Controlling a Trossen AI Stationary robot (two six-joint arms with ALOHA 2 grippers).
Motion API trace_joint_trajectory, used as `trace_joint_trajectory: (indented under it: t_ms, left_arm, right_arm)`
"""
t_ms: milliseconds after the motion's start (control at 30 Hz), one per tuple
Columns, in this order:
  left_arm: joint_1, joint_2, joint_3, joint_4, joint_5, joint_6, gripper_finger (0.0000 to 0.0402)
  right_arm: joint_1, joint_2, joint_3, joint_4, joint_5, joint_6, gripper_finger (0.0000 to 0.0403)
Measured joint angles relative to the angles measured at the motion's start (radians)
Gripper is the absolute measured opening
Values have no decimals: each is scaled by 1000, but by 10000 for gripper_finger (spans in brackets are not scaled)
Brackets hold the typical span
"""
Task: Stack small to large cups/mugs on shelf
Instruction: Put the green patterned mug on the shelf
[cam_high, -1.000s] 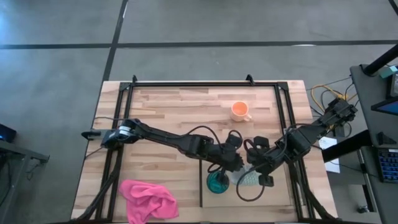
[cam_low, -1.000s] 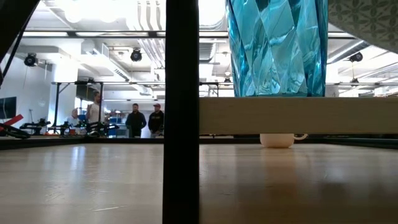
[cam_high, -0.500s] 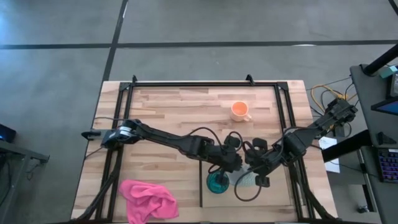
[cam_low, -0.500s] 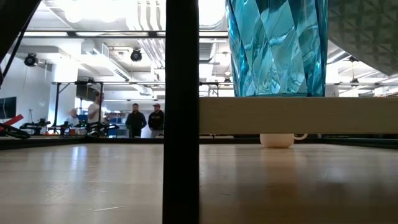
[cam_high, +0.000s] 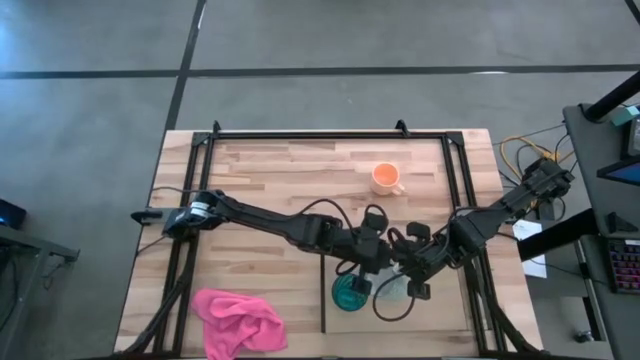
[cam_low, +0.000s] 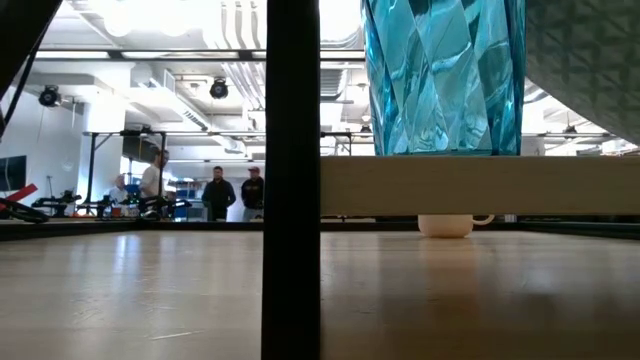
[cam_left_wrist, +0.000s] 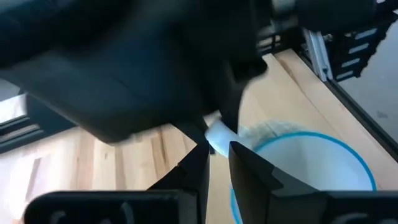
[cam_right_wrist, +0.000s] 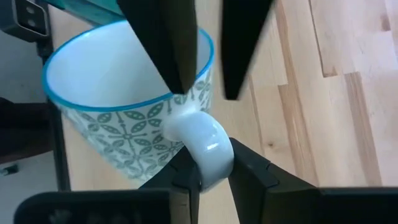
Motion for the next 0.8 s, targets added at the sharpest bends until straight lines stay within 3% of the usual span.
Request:
trace_joint_trajectory:
  t_ms: [367, 800]
  left_arm:
    - [2, 0, 8, -6, -5, 0, 48]
    - [7, 1, 6, 1, -29, 2, 48]
  right_arm:
    - [3, -3, -105, 147, 12, 9, 55]
    - [129, -22, -121, 169, 258, 120, 53]
